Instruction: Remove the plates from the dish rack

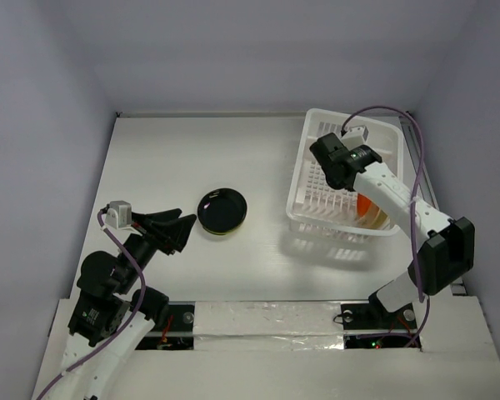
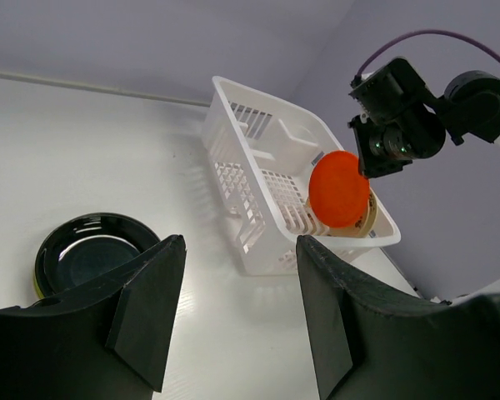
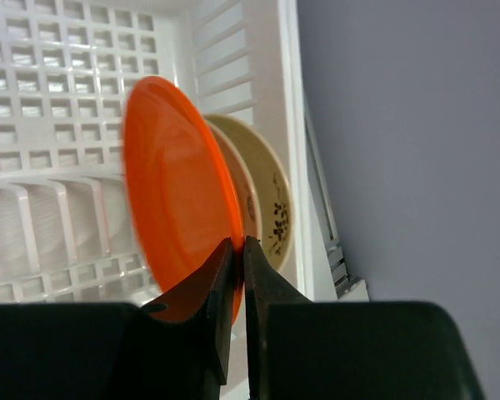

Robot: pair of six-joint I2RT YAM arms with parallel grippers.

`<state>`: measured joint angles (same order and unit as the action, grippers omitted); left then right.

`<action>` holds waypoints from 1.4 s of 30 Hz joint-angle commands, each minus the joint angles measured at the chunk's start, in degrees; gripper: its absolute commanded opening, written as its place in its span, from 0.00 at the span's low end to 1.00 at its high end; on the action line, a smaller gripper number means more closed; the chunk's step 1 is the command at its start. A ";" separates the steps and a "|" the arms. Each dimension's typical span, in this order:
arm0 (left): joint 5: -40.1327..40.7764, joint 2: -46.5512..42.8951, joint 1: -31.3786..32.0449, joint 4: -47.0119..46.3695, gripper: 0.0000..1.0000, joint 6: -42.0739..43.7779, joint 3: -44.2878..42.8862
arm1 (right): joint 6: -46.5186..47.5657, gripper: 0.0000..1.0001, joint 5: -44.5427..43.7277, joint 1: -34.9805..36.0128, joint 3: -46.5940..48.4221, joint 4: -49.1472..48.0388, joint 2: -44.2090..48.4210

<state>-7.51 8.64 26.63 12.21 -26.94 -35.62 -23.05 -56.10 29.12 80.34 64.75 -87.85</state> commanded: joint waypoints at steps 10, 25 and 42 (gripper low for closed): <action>0.21 0.15 0.35 -2.45 0.53 -0.13 -0.16 | -7.98 0.00 -3.78 11.82 21.86 9.62 0.84; 3.99 1.20 0.35 -1.22 0.53 -0.66 -0.59 | -12.54 0.00 39.48 21.15 11.85 -42.33 -8.46; 3.38 2.08 -0.18 -1.48 0.53 -0.66 -0.51 | -22.48 0.04 43.27 21.68 2.55 -53.15 -18.93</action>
<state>-3.99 10.07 26.55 13.13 -27.53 -35.62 -43.09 -12.08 50.65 84.14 16.21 -107.85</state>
